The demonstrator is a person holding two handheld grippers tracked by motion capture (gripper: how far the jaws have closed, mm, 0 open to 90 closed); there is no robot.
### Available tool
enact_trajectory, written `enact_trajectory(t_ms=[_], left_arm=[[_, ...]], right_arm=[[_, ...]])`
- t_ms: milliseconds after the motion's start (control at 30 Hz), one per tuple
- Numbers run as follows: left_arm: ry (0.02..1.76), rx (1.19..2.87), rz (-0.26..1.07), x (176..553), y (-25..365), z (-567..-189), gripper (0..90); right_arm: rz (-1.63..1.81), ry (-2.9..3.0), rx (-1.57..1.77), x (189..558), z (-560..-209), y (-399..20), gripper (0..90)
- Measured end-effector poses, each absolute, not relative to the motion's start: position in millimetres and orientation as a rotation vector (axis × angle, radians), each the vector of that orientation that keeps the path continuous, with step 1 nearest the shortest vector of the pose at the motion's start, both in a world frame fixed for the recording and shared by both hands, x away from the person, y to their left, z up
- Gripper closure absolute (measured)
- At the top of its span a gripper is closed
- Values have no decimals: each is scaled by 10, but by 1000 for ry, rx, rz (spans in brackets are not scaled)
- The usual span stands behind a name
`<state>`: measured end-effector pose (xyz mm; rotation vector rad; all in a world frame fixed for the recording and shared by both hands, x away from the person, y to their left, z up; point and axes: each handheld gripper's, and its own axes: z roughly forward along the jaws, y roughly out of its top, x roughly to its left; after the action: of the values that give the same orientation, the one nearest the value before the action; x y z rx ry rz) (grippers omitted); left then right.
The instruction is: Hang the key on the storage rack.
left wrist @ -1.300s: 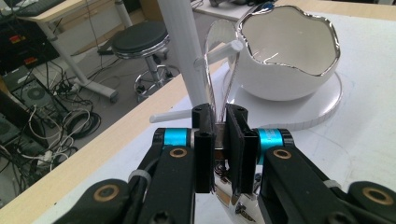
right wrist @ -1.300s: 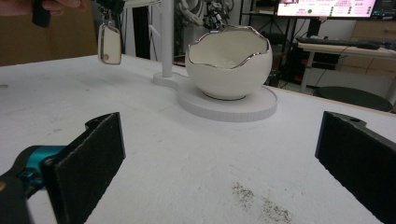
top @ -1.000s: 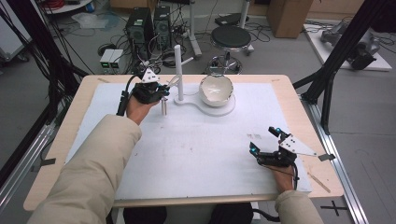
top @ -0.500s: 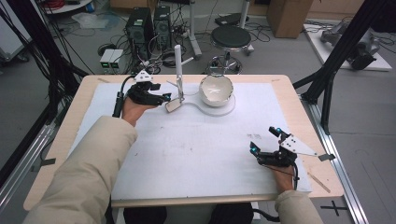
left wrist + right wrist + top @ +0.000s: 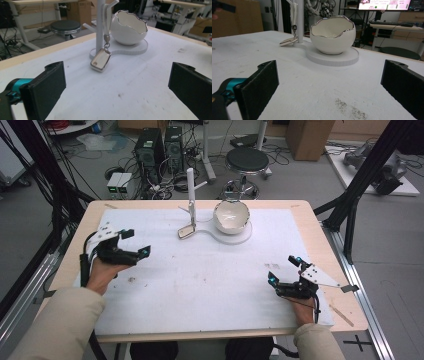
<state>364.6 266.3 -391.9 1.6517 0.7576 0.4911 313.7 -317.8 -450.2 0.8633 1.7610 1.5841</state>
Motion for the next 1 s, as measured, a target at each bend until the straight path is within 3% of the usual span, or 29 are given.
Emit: enact_trajectory(t_ms=[300,867,1000], left_arm=[[693,1594,566,3139,2907,-4145,17],[679,1492,613,2877,2997,-4517,17],[654,1441,681,2803,3005,-4535,17]], right_arm=[[1588,1758,860,3147,-4502,-3185,6],[1577,1767,860,3133,-4502,-3170,6],[1575,1765,861,3132,-4503,-3170,6]])
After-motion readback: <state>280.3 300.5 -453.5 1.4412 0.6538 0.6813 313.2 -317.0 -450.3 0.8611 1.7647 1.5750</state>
